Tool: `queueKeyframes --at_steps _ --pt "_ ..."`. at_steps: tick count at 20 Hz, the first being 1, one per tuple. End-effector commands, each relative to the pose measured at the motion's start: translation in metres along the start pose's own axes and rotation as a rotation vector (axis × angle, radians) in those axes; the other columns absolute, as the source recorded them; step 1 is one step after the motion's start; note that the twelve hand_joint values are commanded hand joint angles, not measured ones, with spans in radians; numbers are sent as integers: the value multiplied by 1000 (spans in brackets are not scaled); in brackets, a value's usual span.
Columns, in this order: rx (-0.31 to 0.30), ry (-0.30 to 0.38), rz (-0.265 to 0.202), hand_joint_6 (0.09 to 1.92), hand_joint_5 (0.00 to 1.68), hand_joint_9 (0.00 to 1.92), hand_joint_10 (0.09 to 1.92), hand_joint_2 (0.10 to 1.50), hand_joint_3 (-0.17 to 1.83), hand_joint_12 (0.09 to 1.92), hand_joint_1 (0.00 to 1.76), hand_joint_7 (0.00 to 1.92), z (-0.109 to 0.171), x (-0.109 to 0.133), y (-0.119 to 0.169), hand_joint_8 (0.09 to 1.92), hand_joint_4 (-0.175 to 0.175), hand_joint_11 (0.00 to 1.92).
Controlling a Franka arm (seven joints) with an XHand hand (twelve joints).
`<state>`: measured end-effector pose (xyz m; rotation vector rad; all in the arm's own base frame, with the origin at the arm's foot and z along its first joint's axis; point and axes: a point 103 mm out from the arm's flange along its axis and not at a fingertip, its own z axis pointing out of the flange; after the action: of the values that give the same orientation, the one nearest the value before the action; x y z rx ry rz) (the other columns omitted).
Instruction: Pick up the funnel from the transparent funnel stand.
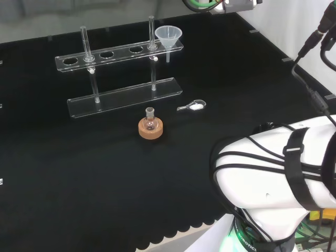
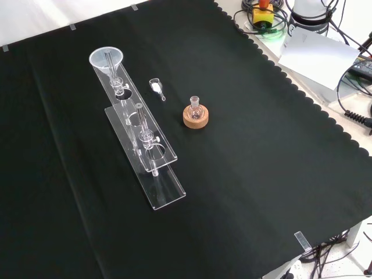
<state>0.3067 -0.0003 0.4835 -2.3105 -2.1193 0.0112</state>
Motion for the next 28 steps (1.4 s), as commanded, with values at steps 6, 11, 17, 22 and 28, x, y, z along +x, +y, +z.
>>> queueKeyframes --at_steps 6,11,17,22,28 --pt "-10 -11 -4 87 266 220 654 1198 413 1351 1 17 1 0 3 559 22 127" --pt "2 -7 21 87 268 221 652 1201 410 1350 0 18 8 -3 7 557 20 128" --pt "12 -5 66 87 271 224 650 1203 406 1350 0 21 21 -14 17 555 19 129" --pt "43 3 103 87 275 232 651 1205 401 1352 0 27 41 -36 32 555 18 134" --pt "82 -8 99 87 273 236 650 1197 391 1352 0 32 64 -57 81 554 14 136"
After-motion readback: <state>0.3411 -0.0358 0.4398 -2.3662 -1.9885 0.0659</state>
